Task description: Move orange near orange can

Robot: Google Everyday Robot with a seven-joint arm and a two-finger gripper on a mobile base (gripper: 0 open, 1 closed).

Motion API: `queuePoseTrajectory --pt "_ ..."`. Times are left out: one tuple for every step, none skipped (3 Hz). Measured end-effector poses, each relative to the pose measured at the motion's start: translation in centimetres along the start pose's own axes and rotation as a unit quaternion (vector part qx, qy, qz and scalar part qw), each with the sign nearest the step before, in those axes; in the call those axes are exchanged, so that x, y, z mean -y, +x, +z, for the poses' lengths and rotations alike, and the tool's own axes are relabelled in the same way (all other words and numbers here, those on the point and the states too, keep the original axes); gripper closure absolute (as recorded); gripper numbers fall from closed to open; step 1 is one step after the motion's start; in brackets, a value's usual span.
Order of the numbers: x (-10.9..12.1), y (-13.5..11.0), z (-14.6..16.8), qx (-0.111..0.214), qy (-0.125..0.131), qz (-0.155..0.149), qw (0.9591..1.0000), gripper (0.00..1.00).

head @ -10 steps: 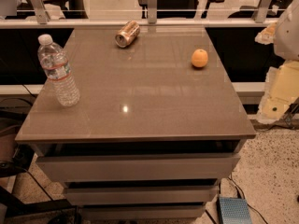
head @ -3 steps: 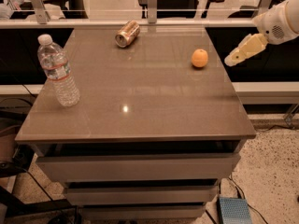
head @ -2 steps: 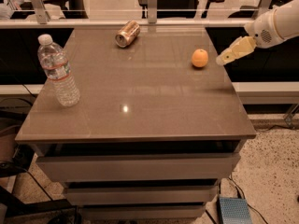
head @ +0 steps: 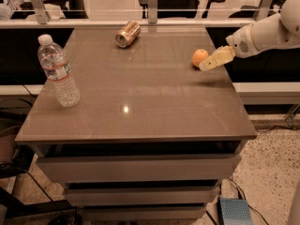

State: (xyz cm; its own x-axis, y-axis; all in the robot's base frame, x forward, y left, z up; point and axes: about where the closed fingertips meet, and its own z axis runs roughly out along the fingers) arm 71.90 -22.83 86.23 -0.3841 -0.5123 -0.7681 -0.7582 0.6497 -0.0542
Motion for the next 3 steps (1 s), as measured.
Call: queuePoseTrajectory --pt "-0.8 0.1 2.7 0.003 -0.018 0.002 0.9998 0.00" --pt "-1.4 -0.1 4.3 0.006 -0.029 -0.003 0.9996 0.16" --pt "-1.5 -0.6 4.6 0.009 -0.031 -0.014 0.9994 0.39"
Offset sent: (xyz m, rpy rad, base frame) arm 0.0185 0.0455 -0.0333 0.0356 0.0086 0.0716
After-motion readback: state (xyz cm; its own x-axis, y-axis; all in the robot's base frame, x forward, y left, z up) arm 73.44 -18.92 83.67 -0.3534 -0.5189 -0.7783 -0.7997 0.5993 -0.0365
